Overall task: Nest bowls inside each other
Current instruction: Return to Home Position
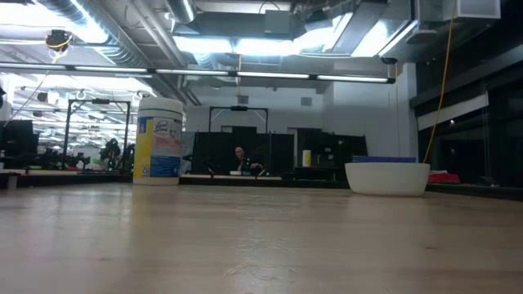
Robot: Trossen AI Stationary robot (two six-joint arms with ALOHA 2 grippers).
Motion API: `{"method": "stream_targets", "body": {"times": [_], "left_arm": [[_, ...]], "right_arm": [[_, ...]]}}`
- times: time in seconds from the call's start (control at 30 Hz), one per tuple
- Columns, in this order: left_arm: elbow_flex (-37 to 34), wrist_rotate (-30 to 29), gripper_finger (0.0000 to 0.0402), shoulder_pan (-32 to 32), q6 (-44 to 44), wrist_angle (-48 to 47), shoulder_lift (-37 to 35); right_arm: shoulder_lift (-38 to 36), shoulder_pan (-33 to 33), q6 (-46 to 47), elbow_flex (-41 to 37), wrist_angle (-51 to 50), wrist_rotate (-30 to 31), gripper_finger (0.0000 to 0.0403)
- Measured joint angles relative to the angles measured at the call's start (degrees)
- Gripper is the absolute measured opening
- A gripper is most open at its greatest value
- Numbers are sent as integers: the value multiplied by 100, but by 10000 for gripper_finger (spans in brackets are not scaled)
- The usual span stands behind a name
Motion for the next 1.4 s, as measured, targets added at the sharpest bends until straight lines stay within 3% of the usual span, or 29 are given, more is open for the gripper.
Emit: {"method": "stream_targets", "body": {"times": [0.17,0.37,0.63,0.93,1.07,1.17,1.3,1.4], "left_arm": [[1057,689,29,823,757,-2691,-764],[1507,799,29,1414,792,-3900,-1568],[1581,685,29,1435,905,-5338,-2761],[1576,374,29,889,1719,-7169,-3810],[1575,-664,29,262,2733,-8859,-4369],[1572,-2041,29,-234,3363,-10115,-4863],[1436,-3605,29,-556,3253,-10418,-5483],[1211,-3900,29,-638,3183,-10572,-5832]], "right_arm": [[-1105,0,56,127,-845,27,163],[-2345,0,350,106,-1743,-14,155],[-3771,-64,685,114,-1867,209,144],[-4508,-590,918,-193,-2397,438,128],[-4815,-744,925,-735,-2668,414,122],[-5191,-744,925,-1463,-2655,448,118],[-5246,-703,485,-2146,-2772,340,116],[-5275,-598,-24,-2458,-2423,252,116]]}}
